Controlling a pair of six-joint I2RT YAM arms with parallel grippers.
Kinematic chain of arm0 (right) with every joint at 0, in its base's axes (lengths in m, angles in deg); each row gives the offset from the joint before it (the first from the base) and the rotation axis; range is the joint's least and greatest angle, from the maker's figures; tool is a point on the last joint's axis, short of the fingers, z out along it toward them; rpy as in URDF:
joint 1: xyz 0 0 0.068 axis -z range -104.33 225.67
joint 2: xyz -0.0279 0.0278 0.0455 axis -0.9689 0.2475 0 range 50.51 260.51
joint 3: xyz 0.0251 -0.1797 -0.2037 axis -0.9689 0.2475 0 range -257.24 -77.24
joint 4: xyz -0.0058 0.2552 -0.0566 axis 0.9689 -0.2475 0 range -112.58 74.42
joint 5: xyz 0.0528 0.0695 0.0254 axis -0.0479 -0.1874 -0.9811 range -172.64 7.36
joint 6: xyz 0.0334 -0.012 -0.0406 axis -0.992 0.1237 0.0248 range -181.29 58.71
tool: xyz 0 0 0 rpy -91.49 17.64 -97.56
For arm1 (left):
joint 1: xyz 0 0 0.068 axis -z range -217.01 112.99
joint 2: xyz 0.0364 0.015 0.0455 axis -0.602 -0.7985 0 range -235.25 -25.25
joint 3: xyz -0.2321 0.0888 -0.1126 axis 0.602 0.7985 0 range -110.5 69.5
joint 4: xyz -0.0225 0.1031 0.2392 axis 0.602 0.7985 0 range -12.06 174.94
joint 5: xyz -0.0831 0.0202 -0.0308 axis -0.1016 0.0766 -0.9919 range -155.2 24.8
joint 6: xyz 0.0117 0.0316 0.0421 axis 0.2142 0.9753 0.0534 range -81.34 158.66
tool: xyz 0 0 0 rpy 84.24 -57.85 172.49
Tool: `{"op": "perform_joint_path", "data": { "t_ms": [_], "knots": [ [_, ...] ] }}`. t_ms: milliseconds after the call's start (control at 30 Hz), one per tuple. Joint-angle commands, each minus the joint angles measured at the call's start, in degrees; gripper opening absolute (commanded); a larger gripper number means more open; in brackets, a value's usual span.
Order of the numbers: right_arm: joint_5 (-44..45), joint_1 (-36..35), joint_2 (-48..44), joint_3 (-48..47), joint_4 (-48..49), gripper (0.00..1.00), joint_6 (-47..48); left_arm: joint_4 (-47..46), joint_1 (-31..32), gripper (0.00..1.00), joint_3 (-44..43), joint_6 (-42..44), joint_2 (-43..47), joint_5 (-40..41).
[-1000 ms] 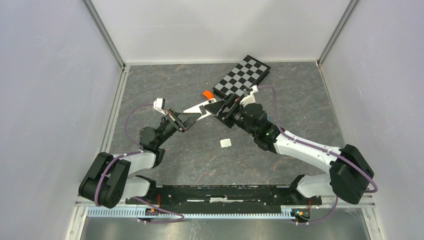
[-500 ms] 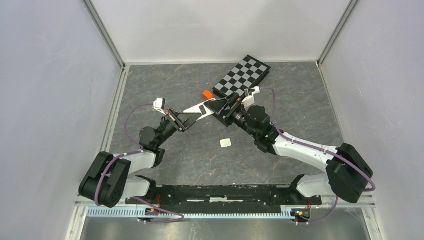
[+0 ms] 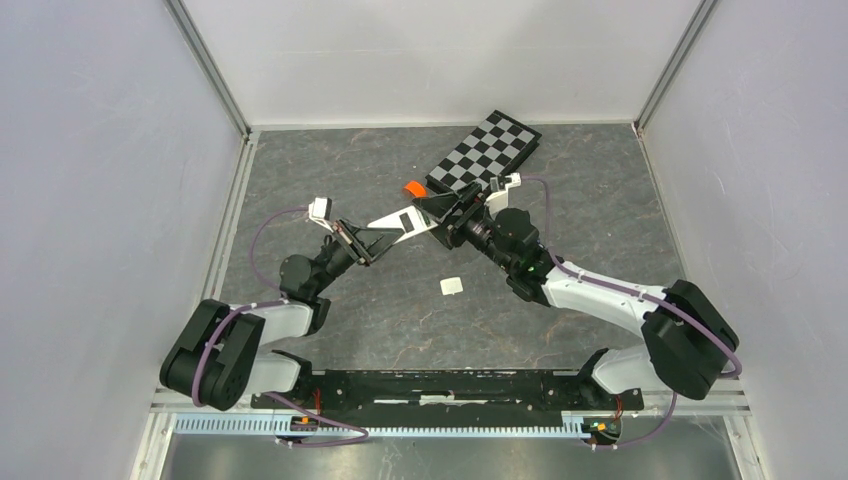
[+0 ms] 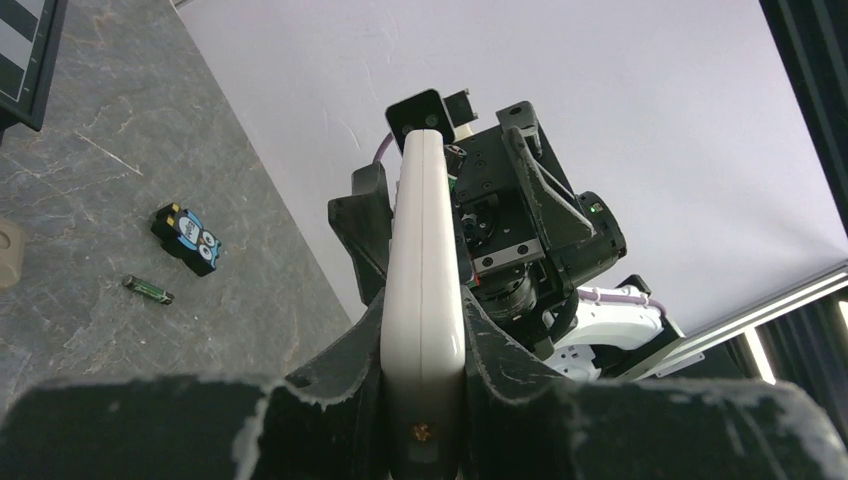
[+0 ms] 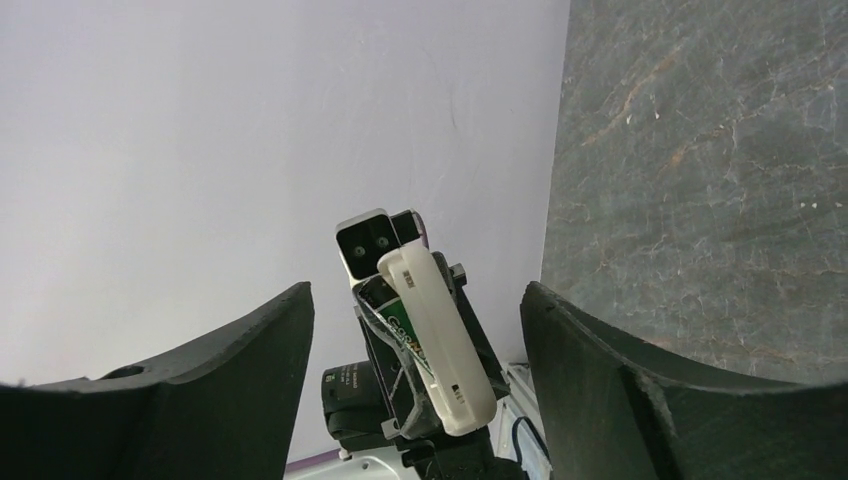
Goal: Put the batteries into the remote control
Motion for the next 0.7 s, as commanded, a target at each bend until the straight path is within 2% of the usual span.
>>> {"op": "perform_joint_path", "data": {
  "t_ms": [0, 333, 467, 667],
  "knots": [
    [-1.18, 0.47, 1.02, -2.42, 1.81, 0.77, -2.73, -6.24, 0.12, 0.02, -0.10, 4.11, -1.02, -2.31],
    [-3.30, 0.71, 0.91, -1.40, 3.82, 0.73, -5.16, -6.41, 0.13, 0.02, 0.07, 6.25, -0.92, -3.72],
    [-3.58, 0.76, 0.87, -1.06, 4.67, 0.68, -5.87, -6.37, 0.14, 0.02, 0.40, 6.66, -0.43, -3.71],
    [-4.59, 0.85, 1.05, -0.75, 5.10, 0.57, -6.33, -6.39, 0.13, 0.02, 0.60, 6.98, -0.16, -3.54]
  ]
}}
